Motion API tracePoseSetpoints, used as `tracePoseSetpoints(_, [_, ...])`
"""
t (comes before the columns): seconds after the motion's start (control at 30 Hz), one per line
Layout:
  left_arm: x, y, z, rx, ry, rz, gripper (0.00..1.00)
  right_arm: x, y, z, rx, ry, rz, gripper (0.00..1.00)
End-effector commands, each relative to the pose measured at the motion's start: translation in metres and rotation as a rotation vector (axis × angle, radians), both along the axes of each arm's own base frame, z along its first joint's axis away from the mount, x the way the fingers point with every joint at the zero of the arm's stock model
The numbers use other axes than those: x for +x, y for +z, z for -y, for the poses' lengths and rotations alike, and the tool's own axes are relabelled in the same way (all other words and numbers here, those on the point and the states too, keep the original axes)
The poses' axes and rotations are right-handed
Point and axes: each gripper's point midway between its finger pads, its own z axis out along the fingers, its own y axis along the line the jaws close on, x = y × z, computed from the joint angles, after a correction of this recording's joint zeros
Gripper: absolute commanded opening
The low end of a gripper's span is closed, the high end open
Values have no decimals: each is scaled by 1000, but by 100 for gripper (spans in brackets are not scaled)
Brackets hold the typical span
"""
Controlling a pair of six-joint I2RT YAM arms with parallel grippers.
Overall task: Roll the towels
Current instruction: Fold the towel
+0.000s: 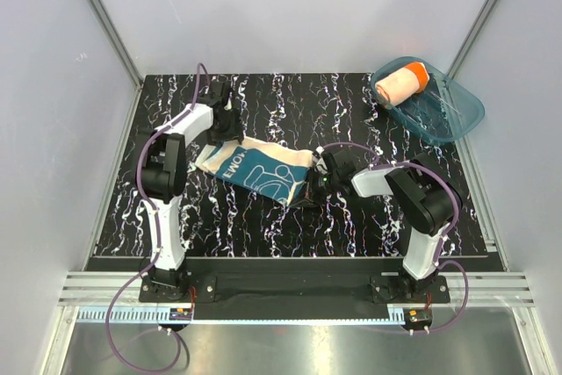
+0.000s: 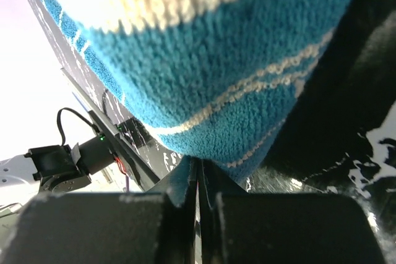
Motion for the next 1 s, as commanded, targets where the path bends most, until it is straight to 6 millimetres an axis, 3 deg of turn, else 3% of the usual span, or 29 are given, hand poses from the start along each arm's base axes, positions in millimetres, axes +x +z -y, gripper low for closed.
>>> tracePoseSetpoints(0.0, [21, 12, 11, -29, -45, 79, 64, -2, -12, 2, -18, -6, -12, 0])
tracePoseSetpoints(0.1, [22, 9, 10, -11, -45, 70, 57, -4, -13, 3, -23, -3, -15, 0])
tracePoseSetpoints(0.27, [23, 19, -1, 40, -14, 95, 31, -8, -18, 7, -32, -1, -24, 0])
tracePoseSetpoints(0.43, [30, 42, -11, 99, -12, 133, 28, -11, -23, 9, -41, 2, -38, 0])
tracePoseSetpoints(0.6, [39, 53, -23, 170, -9, 140, 28, -14, -28, 9, -43, 4, -55, 0])
tracePoseSetpoints(0.8, [44, 47, -44, 234, 15, 128, 34, -15, -26, 9, -36, 10, -54, 0])
tracePoseSetpoints(0.87, [47, 43, -50, 225, 23, 119, 48, -13, -22, 7, -31, 12, -47, 1])
tracePoseSetpoints(0.9, [48, 41, -52, 223, 24, 115, 55, -13, -21, 7, -35, 11, -51, 6])
tracePoseSetpoints(0.97, [49, 37, -55, 226, 24, 105, 71, -8, -12, 4, -23, 12, -29, 32])
